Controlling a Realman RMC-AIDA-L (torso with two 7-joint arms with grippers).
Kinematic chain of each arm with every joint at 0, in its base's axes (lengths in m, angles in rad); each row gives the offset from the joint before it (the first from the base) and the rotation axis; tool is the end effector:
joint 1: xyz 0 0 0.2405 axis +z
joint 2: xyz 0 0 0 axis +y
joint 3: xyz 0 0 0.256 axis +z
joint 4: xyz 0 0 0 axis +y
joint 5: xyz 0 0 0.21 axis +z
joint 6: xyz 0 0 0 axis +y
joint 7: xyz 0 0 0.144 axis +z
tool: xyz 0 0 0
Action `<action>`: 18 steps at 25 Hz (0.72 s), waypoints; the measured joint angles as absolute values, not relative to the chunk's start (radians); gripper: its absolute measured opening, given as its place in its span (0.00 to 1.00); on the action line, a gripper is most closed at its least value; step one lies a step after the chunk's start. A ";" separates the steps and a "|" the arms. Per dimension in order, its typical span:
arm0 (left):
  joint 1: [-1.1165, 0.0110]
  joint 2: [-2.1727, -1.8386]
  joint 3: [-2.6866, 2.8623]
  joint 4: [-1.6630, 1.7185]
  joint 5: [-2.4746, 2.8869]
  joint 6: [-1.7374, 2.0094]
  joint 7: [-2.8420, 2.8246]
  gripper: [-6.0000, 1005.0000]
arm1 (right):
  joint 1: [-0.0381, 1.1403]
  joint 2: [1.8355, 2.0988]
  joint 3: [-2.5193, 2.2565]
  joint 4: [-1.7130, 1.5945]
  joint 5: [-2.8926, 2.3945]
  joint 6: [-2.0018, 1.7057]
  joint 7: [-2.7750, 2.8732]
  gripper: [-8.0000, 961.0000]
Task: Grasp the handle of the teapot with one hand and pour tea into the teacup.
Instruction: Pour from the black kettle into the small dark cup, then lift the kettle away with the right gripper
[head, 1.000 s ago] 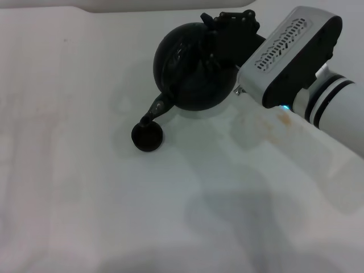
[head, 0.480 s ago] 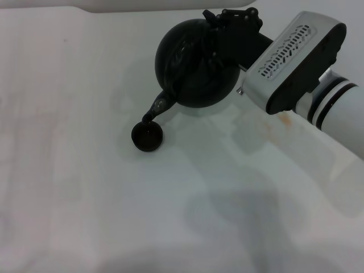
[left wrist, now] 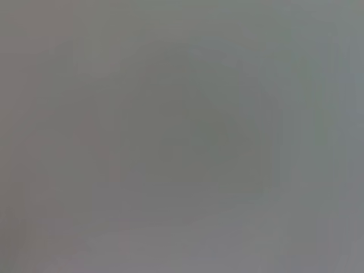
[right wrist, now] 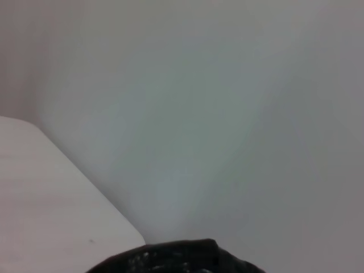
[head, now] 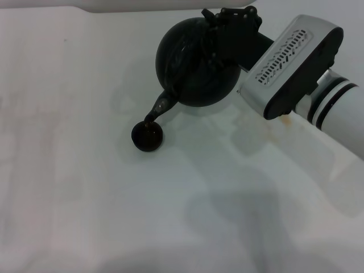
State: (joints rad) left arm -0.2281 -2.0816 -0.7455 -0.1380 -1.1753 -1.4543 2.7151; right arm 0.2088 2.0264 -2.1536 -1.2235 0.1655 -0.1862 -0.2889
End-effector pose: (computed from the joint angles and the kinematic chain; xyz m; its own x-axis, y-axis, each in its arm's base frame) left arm -0.3795 0.2474 0.0324 0.4483 -0.2320 0.8632 0.8939 0.1143 -0.4335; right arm 0.1702 0.3283 -0.0784 0.9580 0.1326 -0.2544 -0.1336 -0.5782 -0.8049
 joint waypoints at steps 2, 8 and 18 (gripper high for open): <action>-0.229 -2.082 -0.745 -0.143 -1.177 -1.454 2.715 0.88 | 0.210 2.027 -2.154 -1.222 0.166 -0.191 -0.296 0.18; -0.229 -2.082 -0.745 -0.147 -1.177 -1.454 2.716 0.88 | 0.210 2.028 -2.154 -1.219 0.166 -0.205 -0.302 0.17; -0.229 -2.082 -0.746 -0.147 -1.178 -1.454 2.717 0.88 | 0.210 2.028 -2.168 -1.220 0.166 -0.209 -0.329 0.17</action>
